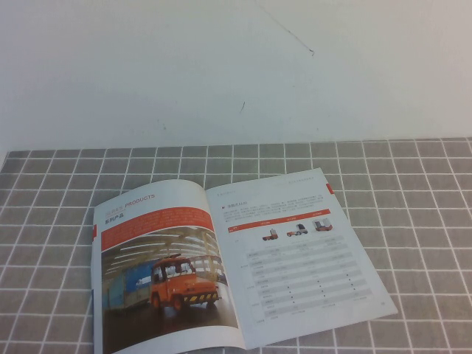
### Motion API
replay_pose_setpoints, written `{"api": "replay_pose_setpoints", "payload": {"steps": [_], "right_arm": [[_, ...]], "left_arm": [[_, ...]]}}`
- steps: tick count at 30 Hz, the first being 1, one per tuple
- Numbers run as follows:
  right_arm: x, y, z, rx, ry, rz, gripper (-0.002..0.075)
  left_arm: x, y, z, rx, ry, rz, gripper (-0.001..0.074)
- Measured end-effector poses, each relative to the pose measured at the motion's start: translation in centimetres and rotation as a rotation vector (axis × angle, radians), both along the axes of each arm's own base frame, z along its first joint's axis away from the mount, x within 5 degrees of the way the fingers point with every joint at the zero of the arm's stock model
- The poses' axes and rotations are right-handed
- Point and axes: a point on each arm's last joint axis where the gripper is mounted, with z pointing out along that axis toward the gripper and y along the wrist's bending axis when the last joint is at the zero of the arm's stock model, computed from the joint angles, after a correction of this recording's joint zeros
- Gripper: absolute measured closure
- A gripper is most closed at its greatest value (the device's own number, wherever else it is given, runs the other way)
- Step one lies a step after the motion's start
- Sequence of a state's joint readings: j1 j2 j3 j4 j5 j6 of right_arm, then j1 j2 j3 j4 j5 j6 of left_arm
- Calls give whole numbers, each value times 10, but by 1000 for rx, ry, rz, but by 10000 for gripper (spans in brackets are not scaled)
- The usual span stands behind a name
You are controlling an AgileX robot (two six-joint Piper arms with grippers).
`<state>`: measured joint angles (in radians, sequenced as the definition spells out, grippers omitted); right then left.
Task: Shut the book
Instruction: 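Close the open booklet and leave it lying on the table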
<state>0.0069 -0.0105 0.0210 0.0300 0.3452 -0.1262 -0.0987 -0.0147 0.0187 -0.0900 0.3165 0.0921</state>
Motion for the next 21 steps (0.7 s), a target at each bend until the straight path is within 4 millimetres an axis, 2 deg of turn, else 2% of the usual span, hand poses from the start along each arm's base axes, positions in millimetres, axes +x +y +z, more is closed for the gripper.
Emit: {"api": "replay_pose_setpoints", "payload": {"steps": [4,8,11,16,21], "right_arm": [[0,0,1,0,-10,0,729],[3,0,6,1,-86,-4,729],[5,-1,19,-5,-235,-10,729],[2,-2,51,-8,-597,-23,729],[-8,-3,75,-12,-875,-34,729]], "left_arm": [[1,0,3,-7,-35,2,738],[3,1,17,-24,-196,16,738],[3,3,34,-45,-388,32,738],[-4,6,61,-77,-691,57,738],[-13,8,76,-96,-888,74,738]]}}
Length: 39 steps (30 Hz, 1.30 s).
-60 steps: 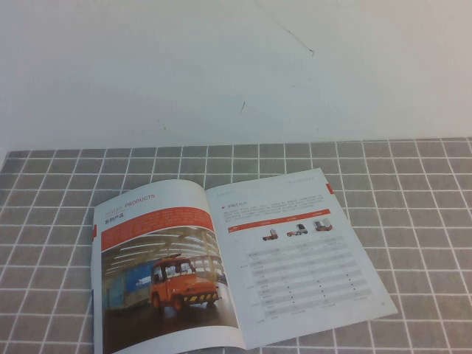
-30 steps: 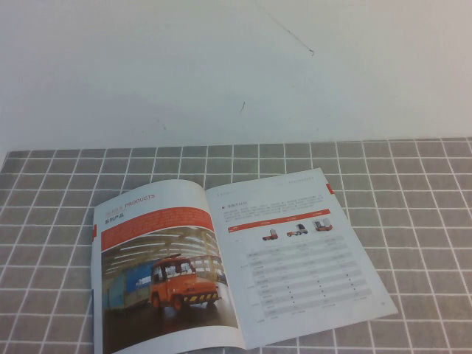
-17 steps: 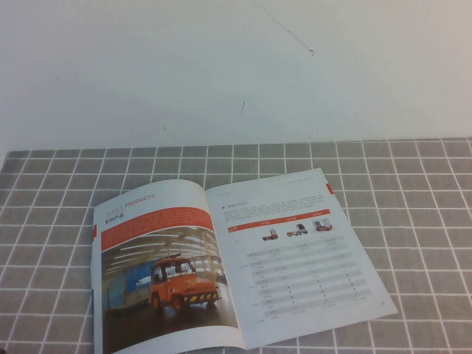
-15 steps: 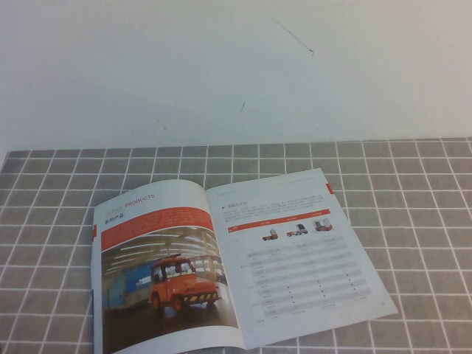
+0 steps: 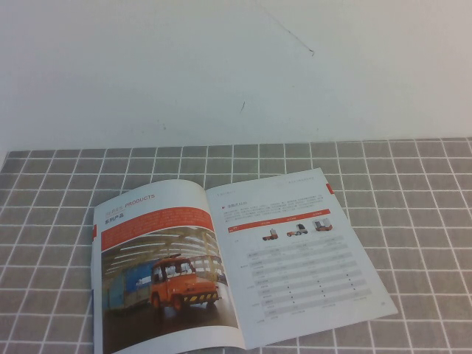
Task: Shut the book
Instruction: 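Close the open booklet and leave it lying on the table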
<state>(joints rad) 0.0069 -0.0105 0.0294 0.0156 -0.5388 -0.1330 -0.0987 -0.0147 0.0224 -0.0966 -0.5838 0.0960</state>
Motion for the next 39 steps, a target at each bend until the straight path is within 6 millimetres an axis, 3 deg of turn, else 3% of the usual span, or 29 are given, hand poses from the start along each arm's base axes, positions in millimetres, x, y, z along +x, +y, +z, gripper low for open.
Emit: {"api": "replay_pose_setpoints", "payload": {"steps": [6,11,16,21,24,32,35,39], "right_arm": [[-11,-1,14,14,-194,-8,729],[-11,-4,14,60,-197,-10,729],[-5,-2,25,60,17,12,729],[-9,2,58,28,253,34,729],[-3,3,78,16,388,44,729],[52,8,99,-69,879,82,729],[79,11,95,-96,1025,123,729],[120,20,77,-110,1184,234,729]], "left_arm": [[-4,1,6,-6,-78,8,738],[-4,3,5,-41,-71,6,738],[3,0,5,-15,112,-9,738],[-2,-3,39,60,268,-23,738],[6,-6,53,90,393,-36,738],[54,-15,64,94,874,-111,738],[75,-18,54,69,990,-128,738],[102,-24,35,1,1147,-163,738]]}}
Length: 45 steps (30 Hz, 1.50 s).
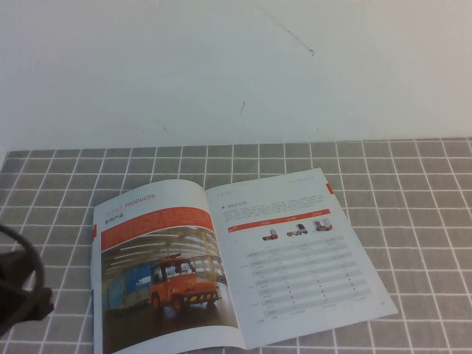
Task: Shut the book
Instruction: 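Close the open booklet and leave it lying on the table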
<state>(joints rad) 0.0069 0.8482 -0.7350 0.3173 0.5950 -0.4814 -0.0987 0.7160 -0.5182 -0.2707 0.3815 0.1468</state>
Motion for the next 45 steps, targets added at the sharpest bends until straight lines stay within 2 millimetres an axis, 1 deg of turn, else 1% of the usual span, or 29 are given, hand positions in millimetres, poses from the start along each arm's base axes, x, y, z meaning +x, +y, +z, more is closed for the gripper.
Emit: {"api": "replay_pose_setpoints", "payload": {"steps": [2,5,8,11,14,18,23,26,29,34,38,42,45], "right_arm": [[21,7,-14,43,71,68,729],[48,20,-37,100,149,184,729],[69,38,-59,147,188,274,729],[87,56,-78,125,201,321,729],[100,72,-102,85,244,362,729],[115,81,-136,56,331,367,729],[124,84,-173,39,438,361,729],[127,83,-190,21,471,358,729],[129,82,-202,11,492,346,729],[133,84,-205,24,500,340,729],[134,85,-210,34,516,341,729],[135,86,-210,44,523,346,729],[135,86,-211,50,527,347,729]], "left_arm": [[12,-4,-11,-55,86,8,738],[26,-7,-28,-95,210,14,738],[39,-9,-43,-99,306,20,738],[51,-11,-59,-94,378,31,738],[59,-12,-74,-109,447,47,738],[66,-13,-85,-125,496,65,738],[72,-11,-87,-122,457,88,738],[77,-9,-84,-116,391,110,738],[81,-7,-81,-117,341,130,738],[85,-7,-83,-132,330,151,738],[91,-7,-96,-127,373,167,738],[97,-7,-116,-115,457,177,738],[100,-7,-127,-118,488,198,738]]}}
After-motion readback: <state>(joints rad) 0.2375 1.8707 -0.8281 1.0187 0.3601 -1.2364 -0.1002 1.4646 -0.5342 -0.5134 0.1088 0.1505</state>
